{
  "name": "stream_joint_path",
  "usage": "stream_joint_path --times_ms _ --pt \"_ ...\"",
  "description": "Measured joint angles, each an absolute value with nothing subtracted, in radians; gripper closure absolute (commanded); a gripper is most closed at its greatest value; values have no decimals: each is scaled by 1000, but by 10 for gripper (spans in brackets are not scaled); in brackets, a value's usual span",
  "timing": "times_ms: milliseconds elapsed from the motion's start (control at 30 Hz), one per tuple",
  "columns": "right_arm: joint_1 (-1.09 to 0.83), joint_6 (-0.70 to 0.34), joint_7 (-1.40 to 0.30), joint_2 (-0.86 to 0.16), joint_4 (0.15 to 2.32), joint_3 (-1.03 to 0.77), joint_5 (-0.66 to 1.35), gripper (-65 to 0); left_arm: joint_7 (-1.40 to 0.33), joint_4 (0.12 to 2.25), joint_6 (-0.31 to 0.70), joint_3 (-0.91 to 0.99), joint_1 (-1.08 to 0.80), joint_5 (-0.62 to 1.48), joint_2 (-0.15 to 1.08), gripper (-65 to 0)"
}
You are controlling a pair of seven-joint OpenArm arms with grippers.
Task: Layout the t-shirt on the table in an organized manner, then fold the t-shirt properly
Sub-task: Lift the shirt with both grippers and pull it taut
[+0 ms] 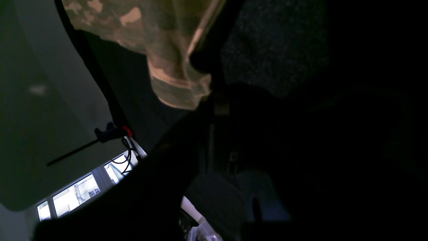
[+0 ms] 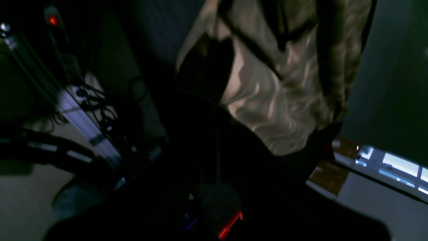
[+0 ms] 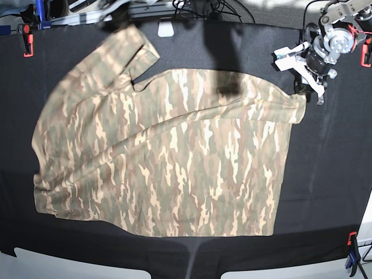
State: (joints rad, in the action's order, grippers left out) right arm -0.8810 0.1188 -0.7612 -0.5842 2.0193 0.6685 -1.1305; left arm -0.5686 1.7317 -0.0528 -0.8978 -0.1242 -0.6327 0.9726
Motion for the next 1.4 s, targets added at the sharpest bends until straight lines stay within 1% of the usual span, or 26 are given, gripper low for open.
stream_joint_path --times_ms 167,233,267,333,433,567,767,867,1033,1100,1233,1400 --pt "-881 196 -914 -584 2020 725 -1211 0 -607 1732 -52 -898 -124 -688 972 0" --pt "-881 225 -999 -585 2020 726 -1234 0 -649 1732 -75 -898 -124 -719 973 0" --pt "-881 237 -1033 -585 2020 721 -1248 0 -671 1732 -102 -898 -124 -730 972 0" --pt "-881 252 -1045 -585 2020 713 -1264 0 -719 1732 -127 -898 -124 -757 972 0" --pt "-890 252 -1066 -585 2020 700 -1268 0 -789 1732 -127 -898 -125 -764 972 0" --pt "-942 252 -1076 -596 2022 687 -1341 0 -810 1733 -130 -897 -147 -767 973 0" --pt "-1062 259 -1147 -640 2052 685 -1435 0 -812 1806 -125 -902 -263 -789 973 0" --pt "-1094 262 -1150 -654 2071 685 -1440 0 -813 1868 -129 -901 -301 -813 972 0" --pt "-1166 263 -1154 -667 2085 685 -1460 0 -866 1940 -127 -899 -368 -812 978 0" --pt "-1196 263 -1188 -682 2086 685 -1463 0 -869 1963 -130 -897 -397 -817 979 0" --pt "-1251 267 -1266 -730 2089 685 -1465 0 -907 1975 -130 -897 -453 -862 981 0" --pt "-1293 266 -1292 -766 2089 684 -1464 0 -952 1975 -131 -897 -517 -937 981 0"
